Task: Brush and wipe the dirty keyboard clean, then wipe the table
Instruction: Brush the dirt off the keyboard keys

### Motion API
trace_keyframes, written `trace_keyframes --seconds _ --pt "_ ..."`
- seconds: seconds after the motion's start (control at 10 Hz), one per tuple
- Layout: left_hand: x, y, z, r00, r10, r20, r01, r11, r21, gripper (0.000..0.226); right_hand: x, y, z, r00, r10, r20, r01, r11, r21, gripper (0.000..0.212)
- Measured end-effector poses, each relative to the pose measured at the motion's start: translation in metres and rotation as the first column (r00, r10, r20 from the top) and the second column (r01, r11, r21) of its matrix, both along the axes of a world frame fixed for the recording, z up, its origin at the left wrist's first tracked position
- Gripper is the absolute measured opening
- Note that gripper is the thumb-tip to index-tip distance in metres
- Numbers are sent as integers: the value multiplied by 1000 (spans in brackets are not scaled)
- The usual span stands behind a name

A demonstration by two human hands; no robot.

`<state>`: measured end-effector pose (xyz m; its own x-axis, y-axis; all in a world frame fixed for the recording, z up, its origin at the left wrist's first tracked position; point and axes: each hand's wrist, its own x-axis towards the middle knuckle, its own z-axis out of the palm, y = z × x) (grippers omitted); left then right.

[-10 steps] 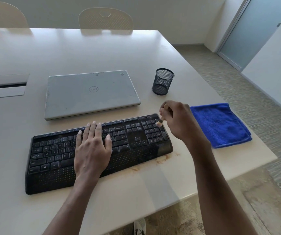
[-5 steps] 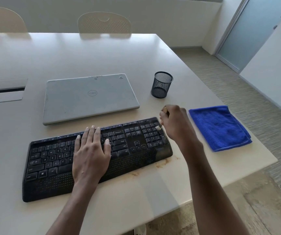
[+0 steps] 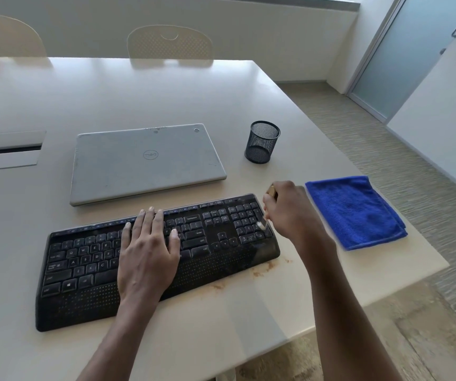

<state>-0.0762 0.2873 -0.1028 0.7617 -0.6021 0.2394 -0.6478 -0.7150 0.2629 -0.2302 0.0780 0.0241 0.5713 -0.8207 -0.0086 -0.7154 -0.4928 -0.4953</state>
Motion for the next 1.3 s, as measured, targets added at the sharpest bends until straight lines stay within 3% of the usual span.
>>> trace_keyframes --seconds 0.2,0.4,0.6,0.7,0.8,0.9,1.0,1.3 --pt "0 1 0 1000 -2 0 2 1000 2 70 4 3 8 993 -7 118 13 999 -45 21" --pt "0 0 0 1000 0 6 0 1000 1 69 -2 1 -1 1000 14 26 -14 1000 -26 20" --pt "-1 0 0 1000 6 7 -6 1000 6 68 4 2 8 989 5 147 0 1000 -29 19" --pt "0 0 0 1000 5 6 -5 1000 6 68 -1 -1 2 999 37 27 -36 997 -67 19" --pt "0 -1 0 1000 7 6 -7 1000 9 68 -3 -3 3 999 30 20 -28 997 -73 20" --pt "0 0 0 1000 6 5 -6 1000 11 68 6 -2 9 981 29 194 -15 997 -74 19" --pt "0 0 0 1000 3 2 -3 1000 13 69 12 -4 6 965 53 257 -33 996 -81 18" --pt "-1 -1 0 1000 6 1 -6 1000 7 68 -30 -7 -4 982 79 173 -72 996 -49 21"
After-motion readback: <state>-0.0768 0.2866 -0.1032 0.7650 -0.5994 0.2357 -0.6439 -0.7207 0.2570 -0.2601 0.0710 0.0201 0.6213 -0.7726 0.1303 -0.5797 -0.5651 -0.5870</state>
